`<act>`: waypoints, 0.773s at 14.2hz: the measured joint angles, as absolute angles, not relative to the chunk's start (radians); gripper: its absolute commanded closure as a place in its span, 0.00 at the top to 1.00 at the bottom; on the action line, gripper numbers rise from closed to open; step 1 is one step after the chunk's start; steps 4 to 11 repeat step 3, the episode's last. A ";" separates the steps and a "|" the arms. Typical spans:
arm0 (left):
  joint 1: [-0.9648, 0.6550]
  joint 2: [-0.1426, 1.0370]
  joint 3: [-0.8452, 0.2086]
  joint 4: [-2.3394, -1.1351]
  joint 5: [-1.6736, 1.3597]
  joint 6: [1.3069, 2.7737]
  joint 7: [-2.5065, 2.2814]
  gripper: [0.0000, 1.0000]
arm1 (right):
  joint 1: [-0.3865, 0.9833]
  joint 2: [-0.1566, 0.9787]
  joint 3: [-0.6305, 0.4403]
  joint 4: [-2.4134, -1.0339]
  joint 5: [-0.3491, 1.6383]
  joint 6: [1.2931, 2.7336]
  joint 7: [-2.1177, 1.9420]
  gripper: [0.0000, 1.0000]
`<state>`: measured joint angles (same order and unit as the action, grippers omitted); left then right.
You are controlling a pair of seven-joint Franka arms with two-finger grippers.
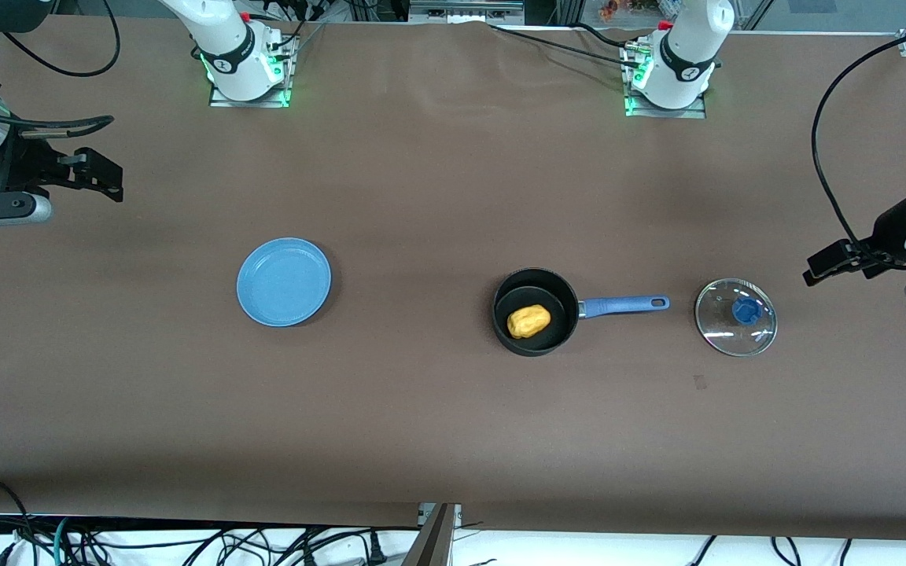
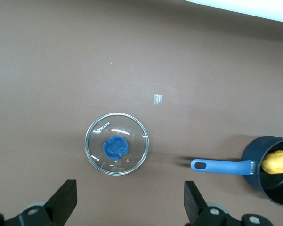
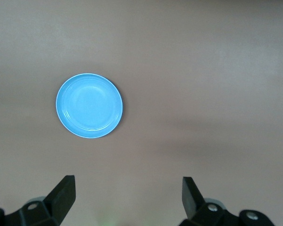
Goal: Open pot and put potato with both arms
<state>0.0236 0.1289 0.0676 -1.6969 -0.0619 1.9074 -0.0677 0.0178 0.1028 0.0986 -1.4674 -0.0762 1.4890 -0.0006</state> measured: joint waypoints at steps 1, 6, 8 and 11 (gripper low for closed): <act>0.024 0.127 0.071 -1.697 -0.062 1.907 -0.063 1.00 | 0.018 0.103 0.099 -1.467 -0.076 1.489 -0.001 1.00; 0.024 0.126 0.074 -1.697 -0.056 1.908 -0.054 1.00 | 0.018 0.104 0.098 -1.467 -0.076 1.489 -0.001 1.00; 0.024 0.126 0.074 -1.697 -0.056 1.908 -0.054 1.00 | 0.018 0.104 0.098 -1.467 -0.076 1.489 -0.001 1.00; 0.024 0.126 0.074 -1.697 -0.056 1.908 -0.054 1.00 | 0.018 0.104 0.098 -1.467 -0.076 1.489 -0.001 1.00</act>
